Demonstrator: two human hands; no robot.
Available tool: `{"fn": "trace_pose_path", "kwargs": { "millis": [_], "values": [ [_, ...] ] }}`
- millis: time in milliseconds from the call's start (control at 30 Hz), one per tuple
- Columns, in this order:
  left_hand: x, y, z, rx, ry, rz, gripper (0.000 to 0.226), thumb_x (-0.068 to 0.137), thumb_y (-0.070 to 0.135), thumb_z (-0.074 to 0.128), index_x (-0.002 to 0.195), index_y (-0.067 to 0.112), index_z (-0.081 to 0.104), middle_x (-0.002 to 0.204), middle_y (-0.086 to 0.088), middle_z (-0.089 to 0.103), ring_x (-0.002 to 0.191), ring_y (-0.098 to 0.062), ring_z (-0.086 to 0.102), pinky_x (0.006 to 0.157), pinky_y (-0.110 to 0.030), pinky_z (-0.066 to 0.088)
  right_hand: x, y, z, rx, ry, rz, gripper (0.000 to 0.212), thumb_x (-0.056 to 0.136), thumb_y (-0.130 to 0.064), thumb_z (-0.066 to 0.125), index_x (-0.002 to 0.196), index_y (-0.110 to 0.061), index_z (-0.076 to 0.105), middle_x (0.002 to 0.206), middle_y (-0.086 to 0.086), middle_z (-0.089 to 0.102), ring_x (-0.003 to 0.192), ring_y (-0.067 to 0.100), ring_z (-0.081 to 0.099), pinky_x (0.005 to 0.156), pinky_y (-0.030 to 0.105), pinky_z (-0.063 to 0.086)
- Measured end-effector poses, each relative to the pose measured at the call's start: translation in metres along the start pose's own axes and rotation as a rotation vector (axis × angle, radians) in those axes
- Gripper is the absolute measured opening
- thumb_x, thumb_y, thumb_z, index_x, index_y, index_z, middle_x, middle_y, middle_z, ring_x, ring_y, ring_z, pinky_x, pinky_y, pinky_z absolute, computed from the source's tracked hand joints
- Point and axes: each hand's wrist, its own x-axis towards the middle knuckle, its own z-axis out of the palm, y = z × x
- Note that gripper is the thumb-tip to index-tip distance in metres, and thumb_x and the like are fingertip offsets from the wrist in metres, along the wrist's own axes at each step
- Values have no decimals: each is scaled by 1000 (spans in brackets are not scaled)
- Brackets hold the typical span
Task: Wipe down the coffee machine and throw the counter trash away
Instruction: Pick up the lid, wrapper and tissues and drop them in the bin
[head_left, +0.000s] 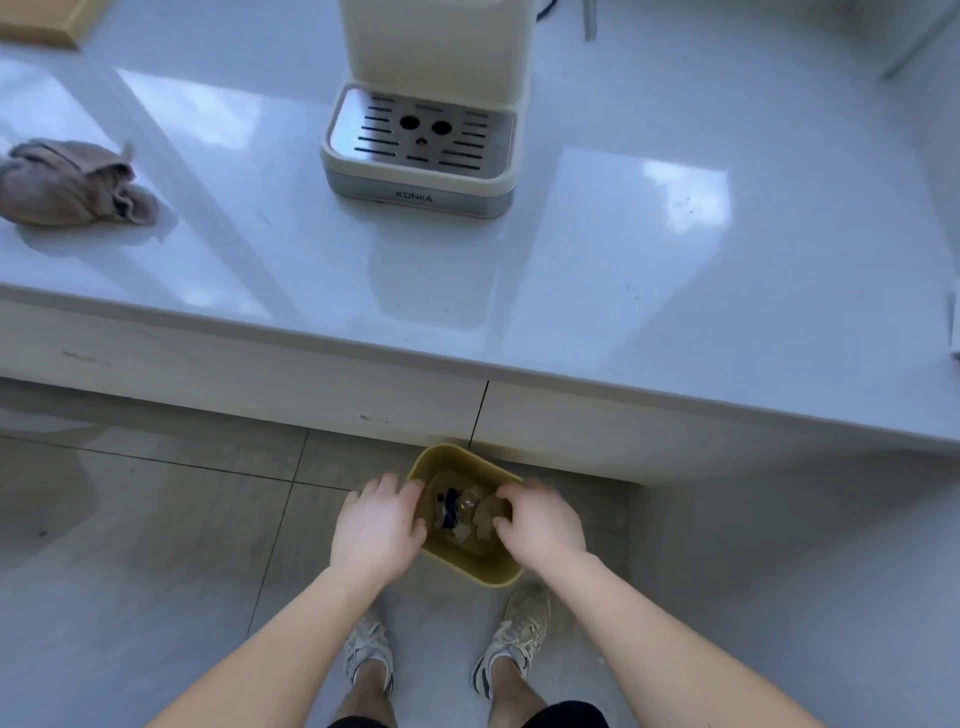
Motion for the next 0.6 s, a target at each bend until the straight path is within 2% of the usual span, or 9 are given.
{"fn": "trace_pose_path", "kwargs": {
  "millis": [100,333,467,600],
  "values": [
    [-20,-7,-36,1,47,-30,40,85,36,59,122,22,60,110,-4,63,96,-25,62,74,-39,52,-17,-13,-26,-21,29,-53,34,92,-37,54,125,-31,58,119,-3,61,106,20,57,76,32,55],
    [-56,-29,-106,-11,206,-111,45,86,37,61,129,21,58,125,-3,60,110,-25,58,79,-39,46,-39,-51,-75,-35,112,-172,35,94,-40,52,129,-33,56,119,-8,61,105,15,57,81,32,57],
    [-71,-41,-140,-13,261,-180,51,90,44,53,137,25,50,136,-2,54,123,-22,51,88,-37,44,-44,-80,-99,-40,154,-272,32,95,-40,52,126,-35,57,115,-10,61,101,12,57,80,26,55],
    [-83,-52,-169,-19,321,-241,55,90,47,51,140,25,46,141,-3,50,128,-22,48,95,-37,42,-47,-111,-124,-72,196,-358,32,94,-38,51,125,-32,57,115,-7,61,100,15,56,76,26,51]
  ]
}}
